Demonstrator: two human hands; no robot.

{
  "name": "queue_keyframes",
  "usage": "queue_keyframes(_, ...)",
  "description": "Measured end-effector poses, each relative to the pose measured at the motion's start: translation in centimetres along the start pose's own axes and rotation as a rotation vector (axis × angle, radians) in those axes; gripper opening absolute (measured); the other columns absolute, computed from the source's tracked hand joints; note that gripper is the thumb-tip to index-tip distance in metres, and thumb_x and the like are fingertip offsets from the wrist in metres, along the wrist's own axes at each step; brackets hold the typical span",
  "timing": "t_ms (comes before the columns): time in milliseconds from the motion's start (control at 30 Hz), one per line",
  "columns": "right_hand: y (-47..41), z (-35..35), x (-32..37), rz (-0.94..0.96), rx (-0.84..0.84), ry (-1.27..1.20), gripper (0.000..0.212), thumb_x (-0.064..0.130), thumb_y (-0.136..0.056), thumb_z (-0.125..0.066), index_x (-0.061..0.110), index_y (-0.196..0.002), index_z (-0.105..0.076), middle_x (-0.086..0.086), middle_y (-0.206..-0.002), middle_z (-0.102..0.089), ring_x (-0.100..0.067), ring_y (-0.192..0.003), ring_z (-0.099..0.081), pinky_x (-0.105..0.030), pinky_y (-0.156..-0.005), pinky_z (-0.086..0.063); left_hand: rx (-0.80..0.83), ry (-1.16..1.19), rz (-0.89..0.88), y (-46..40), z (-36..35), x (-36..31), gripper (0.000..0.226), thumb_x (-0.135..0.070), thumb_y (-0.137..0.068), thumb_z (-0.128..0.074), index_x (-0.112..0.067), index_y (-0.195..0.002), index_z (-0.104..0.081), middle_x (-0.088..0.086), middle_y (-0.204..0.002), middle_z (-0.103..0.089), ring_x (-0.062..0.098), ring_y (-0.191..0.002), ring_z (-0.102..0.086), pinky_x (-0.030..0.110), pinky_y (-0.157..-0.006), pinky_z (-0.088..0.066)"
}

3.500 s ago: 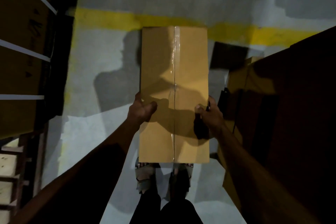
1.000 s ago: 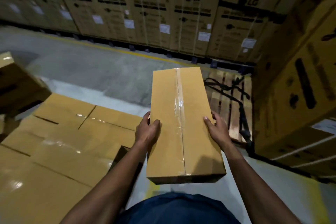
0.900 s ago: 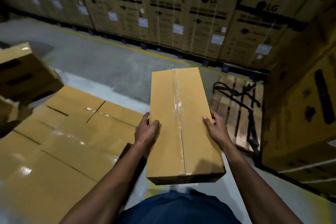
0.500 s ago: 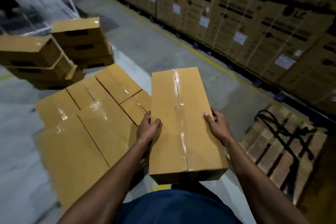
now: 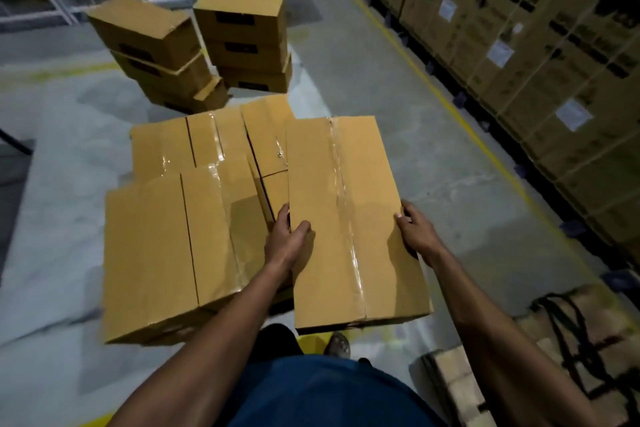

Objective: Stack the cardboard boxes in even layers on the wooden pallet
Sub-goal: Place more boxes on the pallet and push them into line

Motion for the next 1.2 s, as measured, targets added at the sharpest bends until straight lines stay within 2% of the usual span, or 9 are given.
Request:
queue_keyframes(167,-5.0,-1.2,0.5,-0.017,0.041,0.019,0.041,0.024,-0.109,-0.045,0.026,-0.150,-0.048,-0.002,-0.145,-0.057,-0.026,-0.131,-0.055,-0.042,-0.107,-0.045,-0.006,0.027,0.038,-3.4,-0.3,0.2,0.092,-0.063,-0.074,-0.057,-0.043,-0.160,-0.031,-0.008,-0.157,-0.049,0.020,-0.140,-0.050,0.048,-0.116,-0.043)
queue_keyframes(367,-10.6,-3.2,0.7,-0.051,0.055,0.083,0.043,0.023,-0.108,-0.045,0.023,-0.151,-0.047,-0.006,-0.149,-0.054,-0.031,-0.135,-0.050,-0.047,-0.110,-0.043,-0.020,0.059,0.050,-7.1,-0.1,-0.6,0.074,-0.037,-0.098,-0.064,-0.037,-0.162,-0.027,-0.005,-0.159,-0.047,0.021,-0.142,-0.047,0.041,-0.117,-0.040)
queue_keyframes(633,-17.6,-5.4,-0.2,-0.099,0.146,0.052,0.045,0.024,-0.108,-0.044,0.029,-0.153,-0.043,-0.004,-0.153,-0.049,-0.030,-0.140,-0.046,-0.053,-0.115,-0.040,-0.045,0.094,0.108,-11.4,-0.7,-0.5,0.073,-0.028,-0.099,-0.063,-0.039,-0.162,-0.028,-0.009,-0.148,-0.055,0.008,-0.126,-0.052,0.034,-0.112,-0.042)
queue_keyframes(733,-20.7,-6.6,-1.1,-0.101,0.216,0.040,0.045,0.021,-0.109,-0.044,0.026,-0.154,-0.041,-0.004,-0.153,-0.048,-0.028,-0.139,-0.045,-0.049,-0.115,-0.039,-0.084,0.104,0.128,-13.3,-1.5,0.0,0.072,-0.024,-0.098,-0.064,-0.039,-0.161,-0.031,-0.011,-0.141,-0.059,0.008,-0.122,-0.057,0.033,-0.109,-0.045)
queue_keyframes(833,-24.0,-8.5,-2.0,-0.049,0.254,0.036,0.046,0.019,-0.107,-0.044,0.026,-0.153,-0.043,-0.001,-0.152,-0.050,-0.023,-0.139,-0.045,-0.048,-0.117,-0.038,-0.118,0.100,0.177,-15.7,-2.7,1.6,0.076,-0.026,-0.097,-0.066,-0.039,-0.162,-0.029,-0.009,-0.145,-0.058,0.013,-0.126,-0.058,0.040,-0.111,-0.047)
queue_keyframes(933,-26.9,-10.5,-3.6,-0.032,0.260,0.020,0.047,0.008,-0.106,-0.045,0.017,-0.153,-0.045,-0.005,-0.150,-0.052,-0.018,-0.134,-0.047,-0.038,-0.115,-0.038,-0.141,0.115,0.216,-18.0,-3.7,3.4,0.079,-0.031,-0.093,-0.066,-0.040,-0.162,-0.028,-0.013,-0.147,-0.054,0.012,-0.130,-0.054,0.045,-0.113,-0.046)
queue_keyframes(1067,-30.3,-13.7,-6.8,0.013,0.307,0.005,0.049,0.019,-0.102,-0.046,0.022,-0.151,-0.047,-0.002,-0.144,-0.058,-0.020,-0.130,-0.056,-0.046,-0.114,-0.044,-0.175,0.121,0.255,-21.1,-4.7,5.5,0.074,-0.021,-0.098,-0.064,-0.039,-0.162,-0.030,-0.022,-0.130,-0.054,0.001,-0.118,-0.054,0.038,-0.110,-0.045)
queue_keyframes(1133,-31.8,-15.4,-8.3,-0.012,0.334,-0.024,0.052,0.021,-0.099,-0.046,0.024,-0.151,-0.047,-0.001,-0.147,-0.056,-0.022,-0.134,-0.052,-0.049,-0.117,-0.041,-0.192,0.111,0.263,-22.7,-5.2,6.8,0.072,-0.017,-0.099,-0.063,-0.037,-0.161,-0.032,-0.031,-0.115,-0.055,-0.019,-0.097,-0.057,0.029,-0.100,-0.045)
queue_keyframes(1200,-32.7,-16.9,-9.3,-0.048,0.342,-0.053,0.051,0.017,-0.099,-0.045,0.031,-0.148,-0.049,0.003,-0.147,-0.056,-0.022,-0.136,-0.051,-0.052,-0.117,-0.040,-0.205,0.119,0.263,-23.9,-5.4,7.8,0.071,-0.014,-0.100,-0.062,-0.035,-0.161,-0.033,-0.035,-0.110,-0.051,-0.029,-0.081,-0.051,0.024,-0.095,-0.042)
Point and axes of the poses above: each hand's wrist, its own y-axis away from the middle knuckle, its own z-axis out of the back of the hand, x = y × z, the point moved 6 cm from there along -y, towards the middle knuckle
